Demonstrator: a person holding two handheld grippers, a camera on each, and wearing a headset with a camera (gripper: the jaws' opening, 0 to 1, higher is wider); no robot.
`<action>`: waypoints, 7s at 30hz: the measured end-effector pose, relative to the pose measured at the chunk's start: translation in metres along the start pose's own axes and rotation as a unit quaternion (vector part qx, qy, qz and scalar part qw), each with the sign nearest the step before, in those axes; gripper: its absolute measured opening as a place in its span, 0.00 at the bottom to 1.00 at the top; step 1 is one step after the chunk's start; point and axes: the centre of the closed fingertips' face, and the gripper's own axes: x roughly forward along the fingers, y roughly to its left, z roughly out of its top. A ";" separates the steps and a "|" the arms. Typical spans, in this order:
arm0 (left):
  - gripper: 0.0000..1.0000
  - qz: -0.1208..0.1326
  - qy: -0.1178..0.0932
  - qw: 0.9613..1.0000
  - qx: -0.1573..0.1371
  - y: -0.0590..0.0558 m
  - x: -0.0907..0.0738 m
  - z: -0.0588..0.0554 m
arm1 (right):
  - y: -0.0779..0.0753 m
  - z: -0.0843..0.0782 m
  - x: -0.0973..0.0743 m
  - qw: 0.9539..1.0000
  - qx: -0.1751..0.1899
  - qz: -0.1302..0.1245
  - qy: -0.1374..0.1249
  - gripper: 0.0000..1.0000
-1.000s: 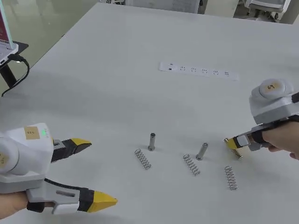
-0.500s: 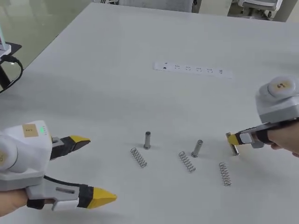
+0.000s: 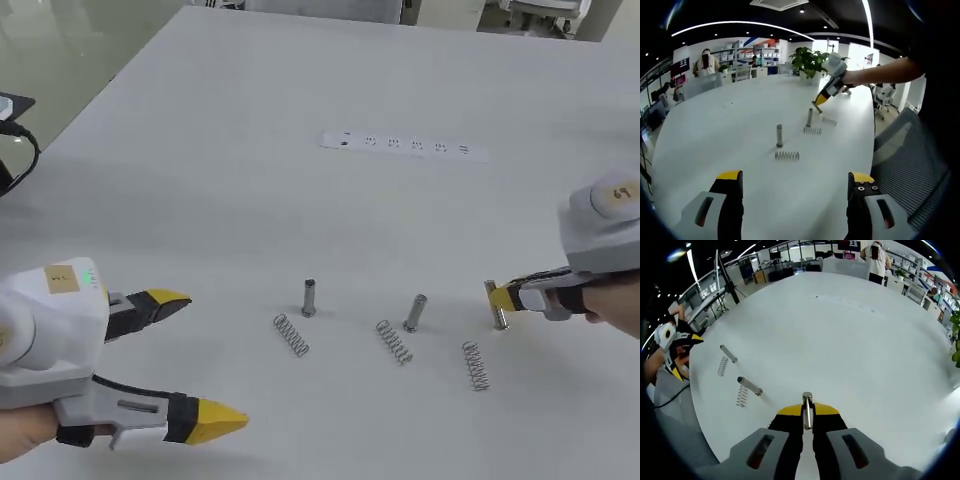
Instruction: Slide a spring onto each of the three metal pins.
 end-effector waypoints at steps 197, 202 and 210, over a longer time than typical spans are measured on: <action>0.78 -0.001 -0.014 1.000 0.022 -0.006 0.006 0.018 | 0.041 -0.051 -0.044 0.996 0.009 0.026 -0.086 0.45; 0.78 0.000 -0.014 1.000 0.022 -0.004 0.005 0.019 | 0.040 -0.055 -0.042 0.997 0.027 0.022 -0.071 0.40; 0.78 0.001 -0.013 1.000 0.022 -0.004 0.004 0.018 | 0.051 -0.049 -0.035 0.997 0.032 0.028 -0.061 0.35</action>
